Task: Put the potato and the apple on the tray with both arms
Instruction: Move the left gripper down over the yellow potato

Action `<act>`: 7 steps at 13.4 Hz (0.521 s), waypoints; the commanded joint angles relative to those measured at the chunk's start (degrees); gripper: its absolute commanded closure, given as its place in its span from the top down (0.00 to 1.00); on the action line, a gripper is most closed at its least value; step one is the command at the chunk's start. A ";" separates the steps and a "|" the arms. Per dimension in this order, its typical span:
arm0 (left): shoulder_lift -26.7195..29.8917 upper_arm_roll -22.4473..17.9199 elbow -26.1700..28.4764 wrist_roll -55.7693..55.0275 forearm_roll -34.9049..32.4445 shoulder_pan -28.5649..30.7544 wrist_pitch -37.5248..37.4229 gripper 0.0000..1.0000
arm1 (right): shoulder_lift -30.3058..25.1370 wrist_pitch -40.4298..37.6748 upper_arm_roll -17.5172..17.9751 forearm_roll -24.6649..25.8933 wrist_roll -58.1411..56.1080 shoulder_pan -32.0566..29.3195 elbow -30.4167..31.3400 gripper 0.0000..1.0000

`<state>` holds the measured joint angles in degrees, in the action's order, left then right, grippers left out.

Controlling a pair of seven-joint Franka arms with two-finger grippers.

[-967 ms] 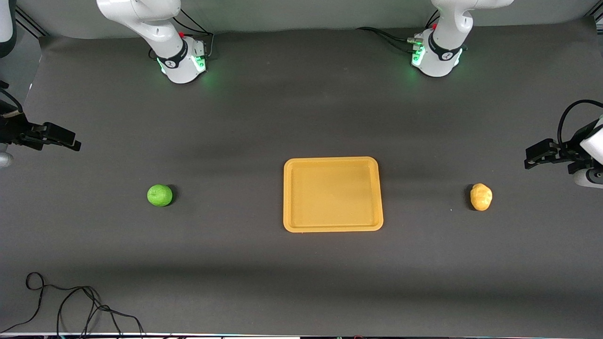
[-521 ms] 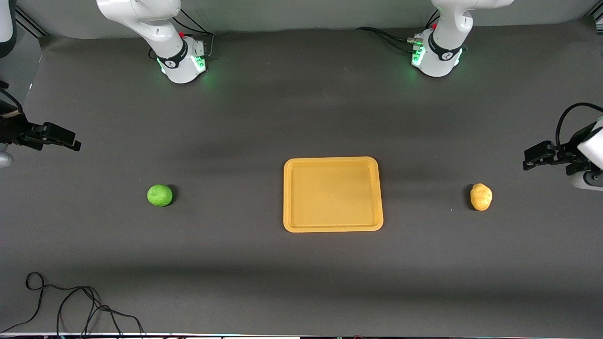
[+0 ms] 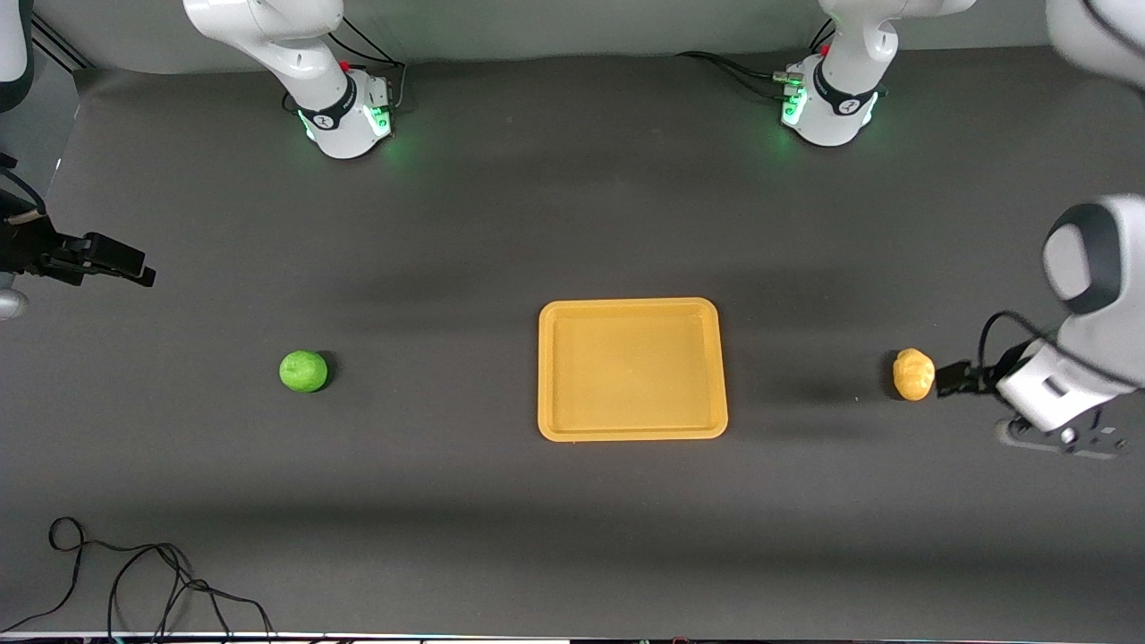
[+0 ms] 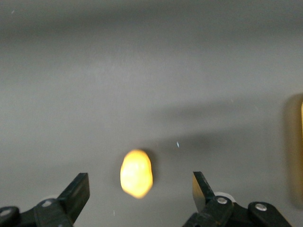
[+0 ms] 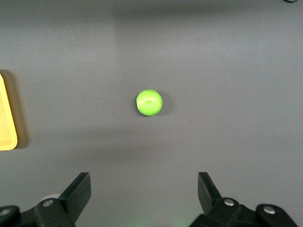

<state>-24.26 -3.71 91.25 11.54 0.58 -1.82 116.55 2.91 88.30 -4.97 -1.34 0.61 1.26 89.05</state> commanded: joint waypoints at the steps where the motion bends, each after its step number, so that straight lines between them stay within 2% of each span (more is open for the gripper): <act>1: -3.50 0.02 -0.46 6.10 0.47 1.73 5.33 0.97 | -1.06 -0.32 -0.22 0.29 -0.96 0.41 0.59 1.00; 7: -9.84 0.02 1.11 7.35 3.54 2.88 14.22 0.95 | -0.71 -0.24 -0.22 0.29 -1.05 0.41 0.86 1.00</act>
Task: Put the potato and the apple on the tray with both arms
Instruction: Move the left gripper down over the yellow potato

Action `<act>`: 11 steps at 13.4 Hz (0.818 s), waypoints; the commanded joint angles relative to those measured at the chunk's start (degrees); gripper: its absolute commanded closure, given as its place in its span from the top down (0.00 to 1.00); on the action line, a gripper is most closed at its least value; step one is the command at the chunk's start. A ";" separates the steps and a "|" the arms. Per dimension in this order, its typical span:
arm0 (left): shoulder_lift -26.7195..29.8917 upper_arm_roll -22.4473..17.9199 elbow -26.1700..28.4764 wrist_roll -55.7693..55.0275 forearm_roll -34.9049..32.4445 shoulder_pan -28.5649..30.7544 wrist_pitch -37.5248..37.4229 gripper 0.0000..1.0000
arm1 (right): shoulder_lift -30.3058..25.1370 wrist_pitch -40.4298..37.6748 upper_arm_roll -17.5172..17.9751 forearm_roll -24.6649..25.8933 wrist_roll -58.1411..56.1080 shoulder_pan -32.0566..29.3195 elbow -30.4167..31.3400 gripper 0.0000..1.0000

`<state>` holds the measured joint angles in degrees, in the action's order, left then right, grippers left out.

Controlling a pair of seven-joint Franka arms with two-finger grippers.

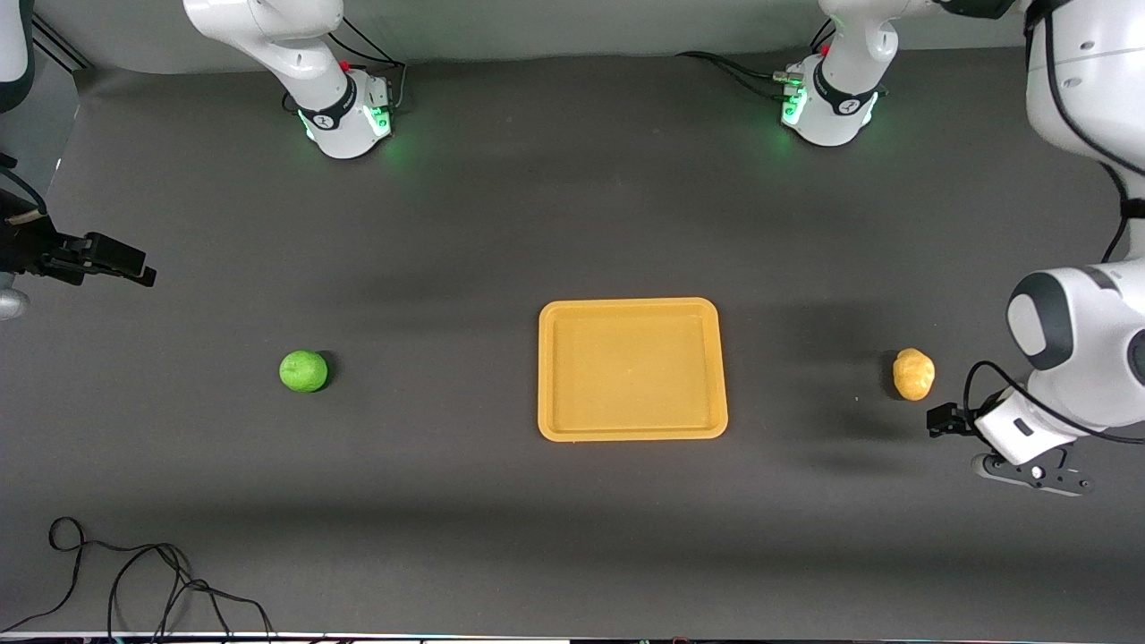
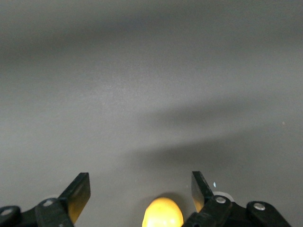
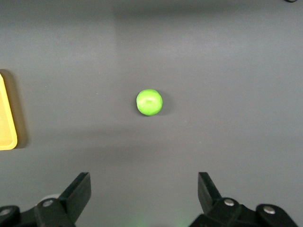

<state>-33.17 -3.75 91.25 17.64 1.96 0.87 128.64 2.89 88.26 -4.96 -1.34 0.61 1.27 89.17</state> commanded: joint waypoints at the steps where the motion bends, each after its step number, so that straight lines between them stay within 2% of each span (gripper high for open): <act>1: -0.93 0.06 3.47 1.25 2.61 0.18 5.19 0.95 | -0.52 -0.20 -0.23 0.29 -1.05 0.40 0.74 1.00; 4: 0.29 0.15 12.00 2.21 2.70 1.23 13.64 0.94 | -0.35 -0.20 -0.23 0.29 -1.13 0.40 0.74 1.00; 8: 4.86 0.15 20.09 4.06 2.70 2.11 16.99 0.94 | -0.26 -0.20 -0.23 0.29 -1.22 0.40 0.91 1.00; 11: 7.85 0.15 23.53 4.06 2.79 2.11 17.08 0.94 | -0.26 -0.20 -0.23 0.29 -1.22 0.31 1.09 1.00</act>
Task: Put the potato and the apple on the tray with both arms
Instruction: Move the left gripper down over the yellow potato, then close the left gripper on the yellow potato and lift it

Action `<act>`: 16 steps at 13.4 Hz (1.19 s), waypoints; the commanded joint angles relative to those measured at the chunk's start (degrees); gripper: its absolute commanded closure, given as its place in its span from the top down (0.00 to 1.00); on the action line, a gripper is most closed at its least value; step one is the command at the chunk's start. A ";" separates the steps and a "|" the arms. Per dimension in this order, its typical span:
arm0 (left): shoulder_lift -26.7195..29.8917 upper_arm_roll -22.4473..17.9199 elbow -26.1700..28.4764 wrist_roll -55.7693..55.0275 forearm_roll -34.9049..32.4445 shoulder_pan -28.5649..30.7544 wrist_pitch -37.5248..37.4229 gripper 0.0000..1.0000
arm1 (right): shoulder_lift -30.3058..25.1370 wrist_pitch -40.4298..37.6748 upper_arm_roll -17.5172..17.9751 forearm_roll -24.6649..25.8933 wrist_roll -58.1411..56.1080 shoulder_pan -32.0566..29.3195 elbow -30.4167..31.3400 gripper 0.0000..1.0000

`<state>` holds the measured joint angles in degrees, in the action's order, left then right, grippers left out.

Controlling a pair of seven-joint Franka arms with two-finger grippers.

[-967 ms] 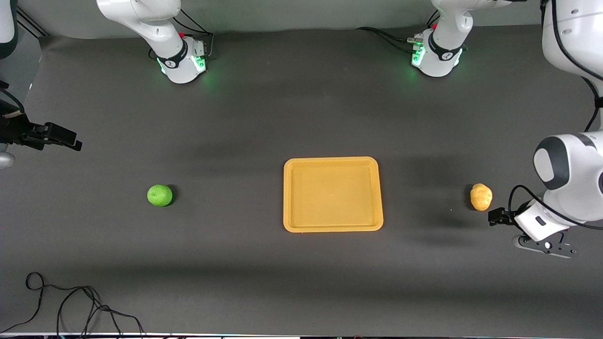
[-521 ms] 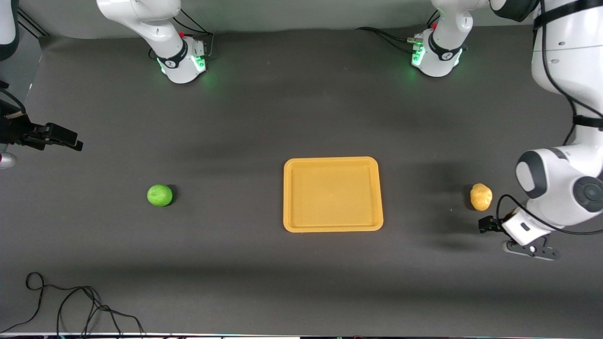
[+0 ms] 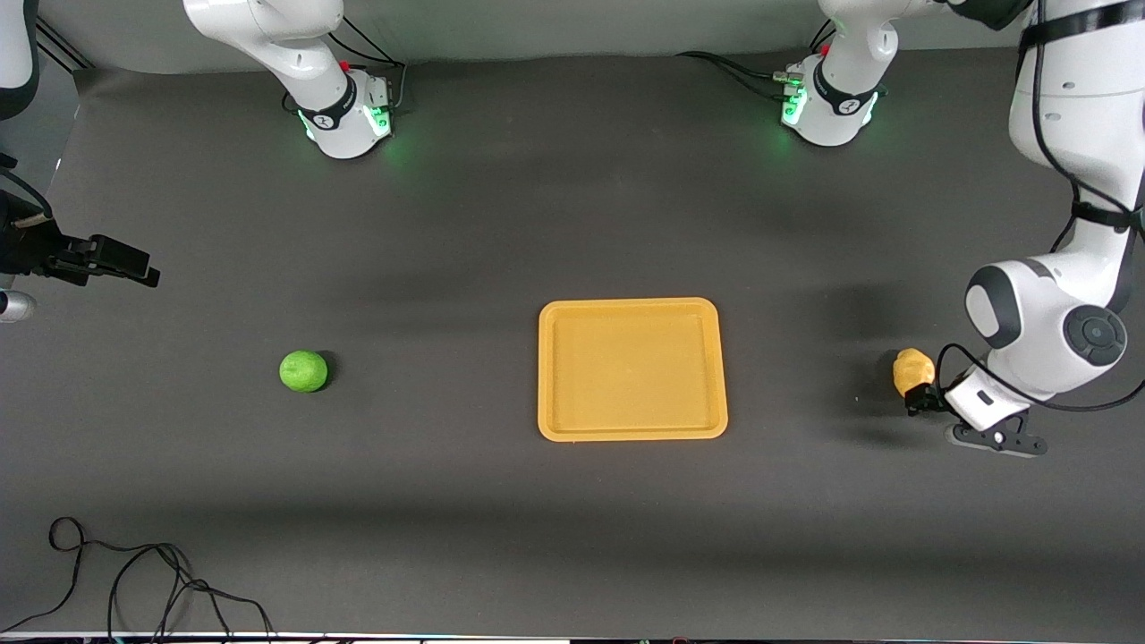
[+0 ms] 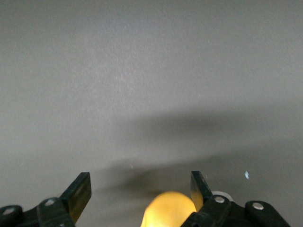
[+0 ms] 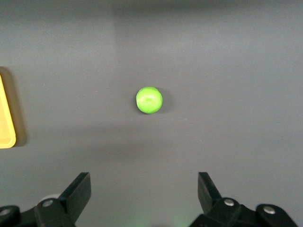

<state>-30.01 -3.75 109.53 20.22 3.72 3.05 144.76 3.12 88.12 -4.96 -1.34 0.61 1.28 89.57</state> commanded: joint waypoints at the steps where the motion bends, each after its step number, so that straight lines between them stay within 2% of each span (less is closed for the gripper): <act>1: 5.39 0.15 6.30 1.49 1.03 -0.06 1.05 0.94 | -0.48 -0.05 -0.23 0.37 -1.22 0.30 0.87 1.00; 6: 6.45 0.23 11.66 0.97 1.12 -0.68 7.71 0.92 | -0.48 -0.05 -0.31 0.37 -1.22 0.30 0.96 1.00; 9: 5.58 0.23 11.93 0.88 2.87 -1.29 8.87 0.90 | -0.48 -0.05 -0.32 0.37 -1.22 0.30 1.05 1.00; 11: 4.61 0.23 11.58 0.88 3.23 -1.73 9.74 0.77 | -0.48 -0.05 -0.32 0.37 -1.22 0.30 1.05 1.00; 13: 3.29 0.23 11.58 1.40 3.14 -1.65 12.38 0.52 | -0.48 -0.05 -0.32 0.37 -1.22 0.30 1.14 1.00; 15: 3.20 0.23 11.49 1.58 3.14 -1.56 12.39 0.36 | -0.48 -0.05 -0.32 0.37 -1.22 0.30 1.23 1.00; 16: 3.20 0.23 11.58 1.58 3.05 -1.47 12.39 0.35 | -0.48 -0.05 -0.32 0.37 -1.22 0.30 1.23 1.00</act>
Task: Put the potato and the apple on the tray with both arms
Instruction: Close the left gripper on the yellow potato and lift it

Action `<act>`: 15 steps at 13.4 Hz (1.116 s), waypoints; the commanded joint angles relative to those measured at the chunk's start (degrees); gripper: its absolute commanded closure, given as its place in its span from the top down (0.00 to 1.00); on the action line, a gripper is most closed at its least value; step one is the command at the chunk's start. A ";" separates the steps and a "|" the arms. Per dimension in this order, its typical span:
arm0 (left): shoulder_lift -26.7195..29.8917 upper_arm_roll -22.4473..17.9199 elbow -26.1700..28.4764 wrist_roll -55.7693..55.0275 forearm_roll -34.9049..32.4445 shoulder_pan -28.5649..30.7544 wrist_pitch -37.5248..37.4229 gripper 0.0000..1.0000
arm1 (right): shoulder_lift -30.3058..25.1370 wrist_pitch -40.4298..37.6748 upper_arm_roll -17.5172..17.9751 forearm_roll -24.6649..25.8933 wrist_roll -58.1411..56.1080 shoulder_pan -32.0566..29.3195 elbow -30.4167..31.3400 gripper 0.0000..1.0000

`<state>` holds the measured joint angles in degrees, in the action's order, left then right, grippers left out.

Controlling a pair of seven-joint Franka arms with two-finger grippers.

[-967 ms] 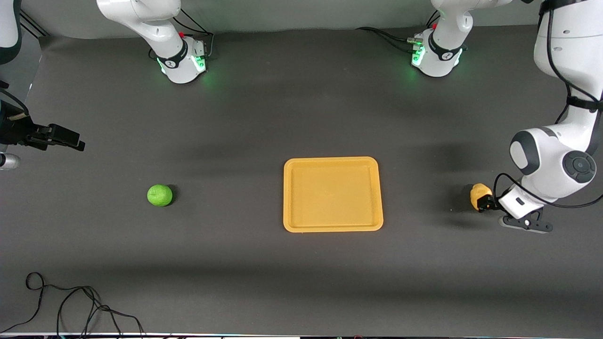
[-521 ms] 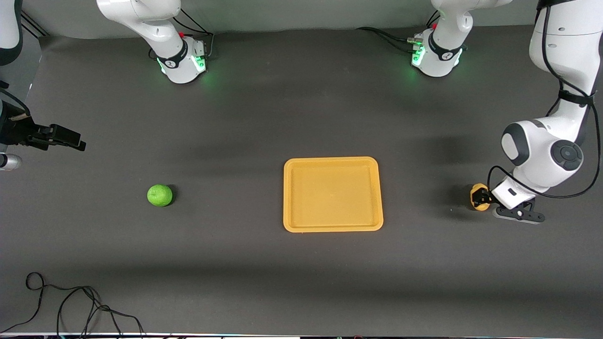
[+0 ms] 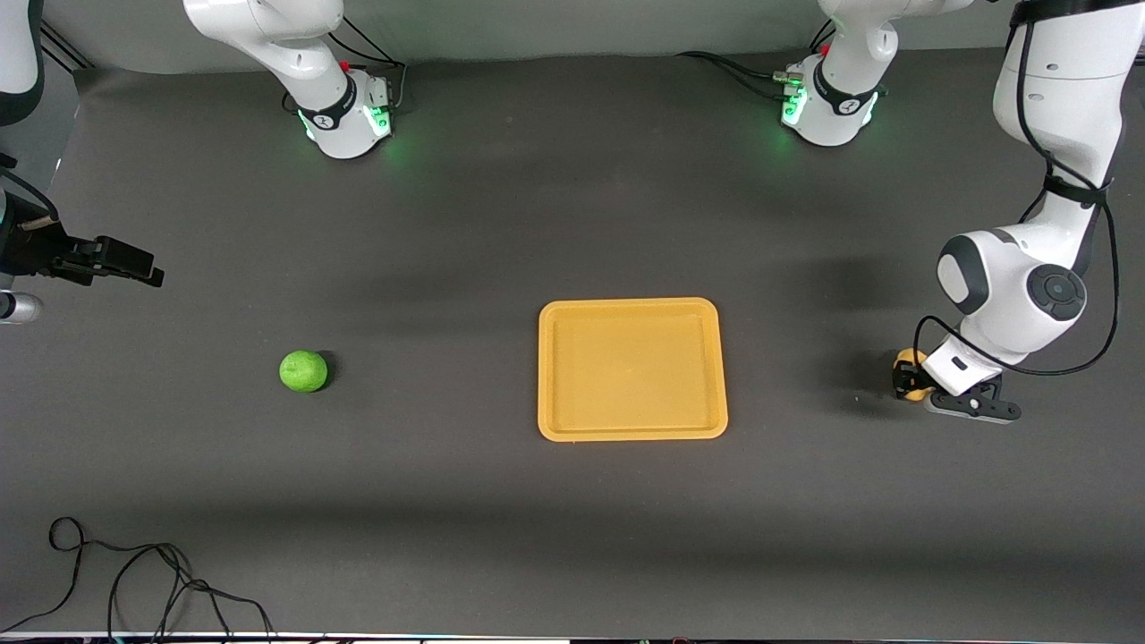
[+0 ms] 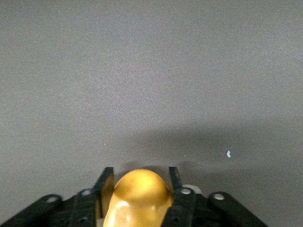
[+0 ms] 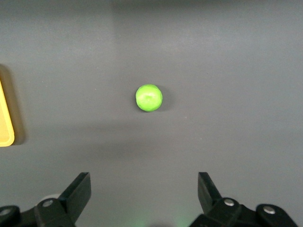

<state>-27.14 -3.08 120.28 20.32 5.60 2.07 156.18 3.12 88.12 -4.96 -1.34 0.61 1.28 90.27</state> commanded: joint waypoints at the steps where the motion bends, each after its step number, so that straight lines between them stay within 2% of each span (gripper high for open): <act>1: 0.07 -0.43 0.84 2.08 1.16 -0.40 1.06 0.33 | -0.49 -0.05 -0.32 0.37 -1.22 0.30 0.52 1.00; 2: 0.07 -0.43 0.92 3.22 1.16 -0.05 1.49 0.42 | -0.49 -0.05 -0.32 0.37 -1.22 0.30 0.52 1.00; 3: -0.02 -0.43 0.92 3.32 1.16 -0.05 1.50 0.78 | -0.49 -0.05 -0.32 0.28 -1.22 0.30 0.52 1.00; 5: 0.07 -0.43 0.92 3.50 1.16 -0.05 1.50 0.97 | -0.49 -0.05 -0.32 0.37 -1.22 0.30 0.52 1.00; 10: 0.07 -0.43 1.36 4.46 1.16 0.30 1.50 0.99 | -0.49 -0.05 -0.32 0.37 -1.22 0.30 0.52 1.00; 15: 0.68 -0.43 4.78 4.55 1.25 0.30 2.37 0.99 | -0.49 -0.05 -0.32 0.37 -1.22 0.30 0.52 1.00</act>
<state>-27.40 -3.45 122.34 22.92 5.62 2.32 156.43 3.12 88.12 -4.96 -1.34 0.61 1.28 90.53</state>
